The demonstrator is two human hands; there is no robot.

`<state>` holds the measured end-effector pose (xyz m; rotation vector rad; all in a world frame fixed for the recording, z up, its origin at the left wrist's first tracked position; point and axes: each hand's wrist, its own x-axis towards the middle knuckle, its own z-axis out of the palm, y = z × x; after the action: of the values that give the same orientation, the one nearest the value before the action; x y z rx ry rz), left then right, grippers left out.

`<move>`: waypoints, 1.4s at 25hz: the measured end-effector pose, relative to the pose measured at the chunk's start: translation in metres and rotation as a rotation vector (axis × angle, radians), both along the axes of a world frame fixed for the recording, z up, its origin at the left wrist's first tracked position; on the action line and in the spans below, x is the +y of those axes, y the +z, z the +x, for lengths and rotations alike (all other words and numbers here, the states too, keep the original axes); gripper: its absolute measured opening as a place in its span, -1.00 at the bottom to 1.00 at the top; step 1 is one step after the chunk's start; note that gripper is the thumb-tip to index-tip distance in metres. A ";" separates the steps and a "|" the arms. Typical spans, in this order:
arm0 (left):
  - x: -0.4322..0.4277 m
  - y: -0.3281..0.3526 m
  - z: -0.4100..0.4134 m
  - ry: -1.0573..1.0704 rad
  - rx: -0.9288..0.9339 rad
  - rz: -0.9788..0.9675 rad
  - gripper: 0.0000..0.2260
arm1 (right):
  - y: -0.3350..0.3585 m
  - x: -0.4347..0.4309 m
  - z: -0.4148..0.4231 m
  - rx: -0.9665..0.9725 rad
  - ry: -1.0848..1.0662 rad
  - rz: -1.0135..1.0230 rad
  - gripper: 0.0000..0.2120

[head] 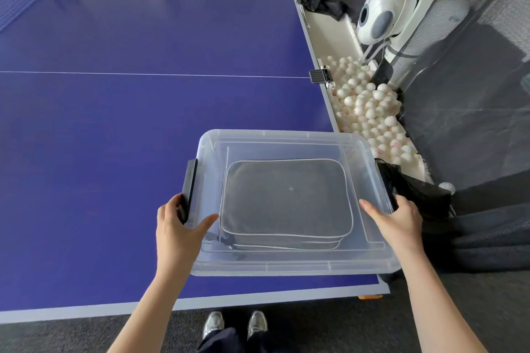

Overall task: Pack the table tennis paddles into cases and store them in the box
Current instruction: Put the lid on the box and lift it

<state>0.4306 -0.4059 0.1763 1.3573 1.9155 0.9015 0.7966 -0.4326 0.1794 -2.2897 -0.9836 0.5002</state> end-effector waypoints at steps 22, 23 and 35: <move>0.001 -0.003 0.000 -0.040 0.074 0.110 -0.39 | 0.000 -0.003 -0.009 -0.213 0.083 0.034 -0.31; 0.001 -0.004 0.000 -0.041 0.083 0.114 -0.40 | 0.000 -0.003 -0.009 -0.211 0.084 0.033 -0.31; 0.000 -0.002 0.000 -0.057 0.054 0.087 -0.39 | 0.001 -0.002 -0.008 -0.168 0.075 0.030 -0.31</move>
<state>0.4311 -0.4056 0.1739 1.4935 1.8875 0.9387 0.7889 -0.4348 0.1800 -2.3036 -1.1546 0.3246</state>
